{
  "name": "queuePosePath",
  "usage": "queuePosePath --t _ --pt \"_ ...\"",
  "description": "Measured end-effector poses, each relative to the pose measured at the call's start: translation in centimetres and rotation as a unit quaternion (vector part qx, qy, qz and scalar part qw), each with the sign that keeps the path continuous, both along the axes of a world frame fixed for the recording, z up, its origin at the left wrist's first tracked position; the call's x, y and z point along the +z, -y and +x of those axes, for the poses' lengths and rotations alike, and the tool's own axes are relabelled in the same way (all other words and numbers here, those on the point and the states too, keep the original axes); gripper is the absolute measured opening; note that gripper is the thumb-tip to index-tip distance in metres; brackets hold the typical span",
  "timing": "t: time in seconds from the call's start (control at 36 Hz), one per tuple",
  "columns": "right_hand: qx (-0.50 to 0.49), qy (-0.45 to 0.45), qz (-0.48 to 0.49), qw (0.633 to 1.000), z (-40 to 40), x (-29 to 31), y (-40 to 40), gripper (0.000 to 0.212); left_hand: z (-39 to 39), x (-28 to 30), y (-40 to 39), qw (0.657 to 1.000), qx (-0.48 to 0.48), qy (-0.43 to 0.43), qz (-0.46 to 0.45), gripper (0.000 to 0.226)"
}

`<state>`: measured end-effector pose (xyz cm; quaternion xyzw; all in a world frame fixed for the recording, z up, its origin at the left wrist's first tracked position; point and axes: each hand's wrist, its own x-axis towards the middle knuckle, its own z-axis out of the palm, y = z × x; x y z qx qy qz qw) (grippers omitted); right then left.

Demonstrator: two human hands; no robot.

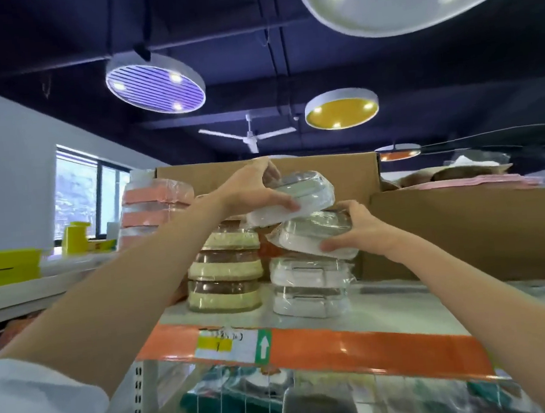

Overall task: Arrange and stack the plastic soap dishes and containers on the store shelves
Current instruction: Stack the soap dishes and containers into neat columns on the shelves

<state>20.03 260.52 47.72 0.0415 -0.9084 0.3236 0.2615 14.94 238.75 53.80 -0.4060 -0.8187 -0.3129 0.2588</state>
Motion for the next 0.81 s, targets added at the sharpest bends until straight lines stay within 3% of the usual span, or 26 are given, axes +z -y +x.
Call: queuePosePath --t 0.17,0.31,0.47,0.56,0.64,0.72,0.81 --pt "0.067 0.013 -0.122 0.990 -2.3 -0.8 -1.5 0.114 -1.9 -0.1 -2.7 0.999 -0.007 0.001 -0.039 0.059" --pt "0.099 0.020 -0.150 0.984 -3.3 -2.3 -2.7 0.130 -3.1 -0.8 -4.9 0.998 -0.006 0.027 -0.064 0.057" --pt "0.155 0.027 -0.162 0.974 -3.3 -2.8 -3.5 0.134 -3.8 -2.0 -5.4 0.994 -0.023 0.079 -0.066 0.048" --pt "0.182 0.015 -0.168 0.969 -3.0 -3.0 -3.2 0.123 -3.3 -3.1 -5.1 0.999 -0.017 0.028 -0.011 0.064" --pt "0.190 0.011 -0.180 0.965 -3.1 -3.1 -3.0 0.122 -2.9 -4.7 -4.7 0.993 -0.015 -0.009 0.114 0.065" --pt "0.195 0.010 -0.185 0.963 -3.0 -3.2 -2.8 0.114 -2.8 -6.6 -4.1 0.980 -0.015 0.005 0.201 0.062" --pt "0.196 0.008 -0.199 0.960 -2.9 -3.2 -2.8 0.103 -2.2 -8.5 -3.9 0.976 -0.005 0.041 0.215 0.058"
